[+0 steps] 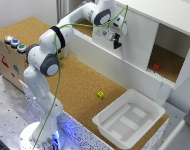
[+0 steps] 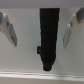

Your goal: Move the door all the way to the left and let go

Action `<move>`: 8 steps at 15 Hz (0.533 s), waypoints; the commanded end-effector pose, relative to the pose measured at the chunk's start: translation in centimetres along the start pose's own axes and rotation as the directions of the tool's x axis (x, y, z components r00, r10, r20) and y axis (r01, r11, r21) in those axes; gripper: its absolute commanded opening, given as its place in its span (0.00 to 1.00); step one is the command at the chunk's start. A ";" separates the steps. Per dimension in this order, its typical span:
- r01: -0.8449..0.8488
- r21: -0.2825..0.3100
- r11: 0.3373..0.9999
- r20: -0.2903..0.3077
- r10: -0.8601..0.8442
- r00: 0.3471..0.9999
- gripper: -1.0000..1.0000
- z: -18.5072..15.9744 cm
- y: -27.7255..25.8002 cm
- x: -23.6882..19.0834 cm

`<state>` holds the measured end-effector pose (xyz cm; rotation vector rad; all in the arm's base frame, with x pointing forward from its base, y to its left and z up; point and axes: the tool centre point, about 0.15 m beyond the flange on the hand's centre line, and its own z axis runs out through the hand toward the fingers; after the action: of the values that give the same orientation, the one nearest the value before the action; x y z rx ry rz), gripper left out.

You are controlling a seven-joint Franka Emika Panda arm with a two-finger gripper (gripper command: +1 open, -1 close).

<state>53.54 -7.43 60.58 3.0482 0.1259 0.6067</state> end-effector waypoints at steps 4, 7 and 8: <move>0.019 0.020 1.000 -0.001 -0.019 1.000 1.00 1.3 0.8 1.4; 0.015 0.001 1.000 0.036 -0.015 0.999 1.00 1.2 0.7 1.3; -0.003 -0.002 1.000 0.044 0.003 0.999 1.00 1.2 0.9 1.2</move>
<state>54.35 -7.49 60.03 3.0466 0.1258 0.6098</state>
